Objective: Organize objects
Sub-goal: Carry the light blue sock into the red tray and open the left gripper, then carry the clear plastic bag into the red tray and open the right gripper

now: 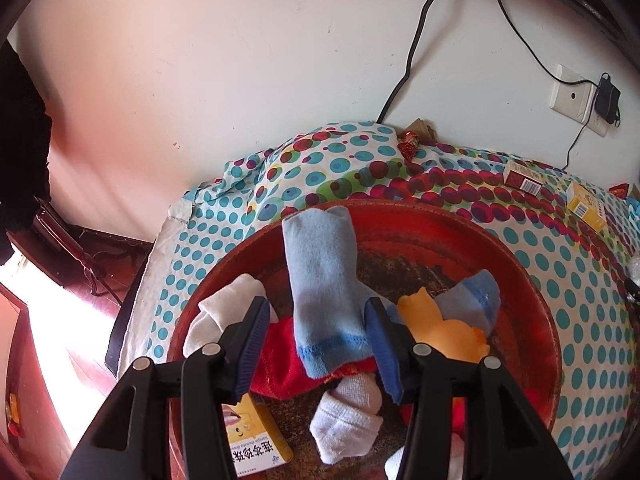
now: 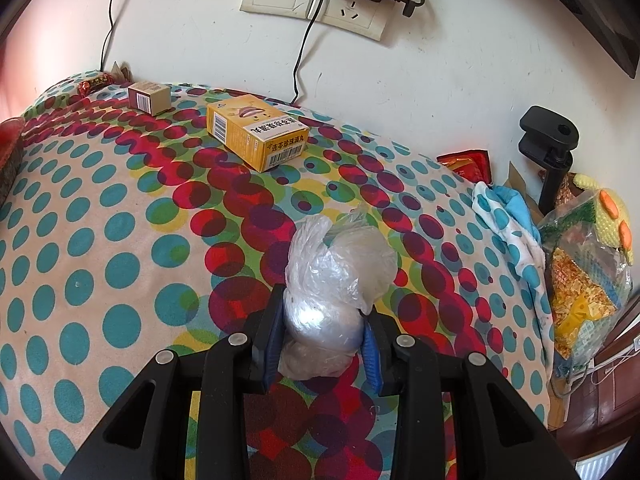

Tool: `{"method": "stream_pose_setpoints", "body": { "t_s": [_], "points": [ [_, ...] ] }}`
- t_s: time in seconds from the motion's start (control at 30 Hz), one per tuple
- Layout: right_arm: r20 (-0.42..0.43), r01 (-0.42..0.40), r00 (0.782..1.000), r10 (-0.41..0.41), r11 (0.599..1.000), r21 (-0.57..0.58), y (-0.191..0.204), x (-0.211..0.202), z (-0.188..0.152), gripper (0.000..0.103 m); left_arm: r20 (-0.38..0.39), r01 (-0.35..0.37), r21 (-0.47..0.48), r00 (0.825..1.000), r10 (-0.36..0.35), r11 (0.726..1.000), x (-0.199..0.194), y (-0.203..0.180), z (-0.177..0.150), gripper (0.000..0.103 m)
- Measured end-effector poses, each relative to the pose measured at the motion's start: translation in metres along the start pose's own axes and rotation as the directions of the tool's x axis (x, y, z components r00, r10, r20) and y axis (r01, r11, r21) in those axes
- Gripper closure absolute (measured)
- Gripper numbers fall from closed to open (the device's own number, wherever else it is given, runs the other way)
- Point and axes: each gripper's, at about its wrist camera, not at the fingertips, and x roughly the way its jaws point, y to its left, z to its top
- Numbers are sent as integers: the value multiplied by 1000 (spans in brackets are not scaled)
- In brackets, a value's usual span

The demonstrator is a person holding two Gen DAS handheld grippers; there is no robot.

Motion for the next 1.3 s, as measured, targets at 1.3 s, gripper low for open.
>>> {"method": "stream_pose_setpoints", "body": {
  "t_s": [1.3],
  "points": [
    [-21, 34, 999, -34, 999, -20, 32, -19, 5, 73, 48, -7, -50, 999, 10, 999, -30, 6, -113, 52]
  ]
}}
